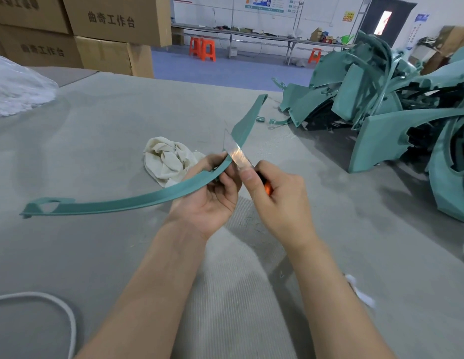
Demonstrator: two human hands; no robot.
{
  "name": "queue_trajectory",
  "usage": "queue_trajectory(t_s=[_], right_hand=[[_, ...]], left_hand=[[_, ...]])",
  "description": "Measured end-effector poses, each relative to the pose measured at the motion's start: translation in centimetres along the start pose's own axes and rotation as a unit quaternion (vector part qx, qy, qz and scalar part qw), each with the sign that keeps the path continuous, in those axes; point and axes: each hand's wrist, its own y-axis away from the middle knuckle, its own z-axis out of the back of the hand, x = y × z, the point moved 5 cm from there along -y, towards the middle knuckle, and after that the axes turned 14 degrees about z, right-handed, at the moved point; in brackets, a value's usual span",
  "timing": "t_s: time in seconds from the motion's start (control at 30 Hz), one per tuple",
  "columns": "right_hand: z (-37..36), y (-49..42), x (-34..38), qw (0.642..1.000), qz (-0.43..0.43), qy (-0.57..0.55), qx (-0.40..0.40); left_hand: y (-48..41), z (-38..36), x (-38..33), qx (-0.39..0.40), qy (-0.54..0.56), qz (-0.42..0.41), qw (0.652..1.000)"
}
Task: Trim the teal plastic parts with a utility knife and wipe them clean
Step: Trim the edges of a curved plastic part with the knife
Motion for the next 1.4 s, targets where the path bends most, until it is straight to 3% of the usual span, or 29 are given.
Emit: queue_trajectory(t_s=[0.2,0.47,0.6,0.77,0.9,1.07,1.4], right_hand=[[0.3,0.0,-0.1,1.000,-0.010,0.005,-0.025],[2.6,0.0,-1.5,0.989,-0.080,0.045,-0.117],[3.8,0.2,-2.1,0.980,-0.117,0.032,-0.159],[2.5,0.0,-2.4,0.962,-0.197,-0.167,-0.085],[1.8,-0.4,-1.2,0.953,-0.155,-0.257,-0.041],[2.2,-0.5,-1.1,0.960,-0.134,-0.241,-0.049],[3.4,-0.5,-1.8,0.967,-0.171,-0.175,-0.076]], left_hand=[[0.1,0.1,0.1,0.007,-0.020,0.017,1.000],[0.0,0.2,0.4,-0.016,-0.064,0.039,0.997],[-0.1,0.5,-0.4,-0.041,-0.095,0.004,0.995],[0.3,1.0,-1.6,-0.078,-0.153,-0.120,0.978],[0.6,1.1,-1.9,-0.105,-0.170,-0.175,0.964],[0.7,1.1,-2.1,-0.127,-0.204,-0.195,0.951],[0.4,0.3,-1.0,-0.066,-0.171,-0.123,0.975]])
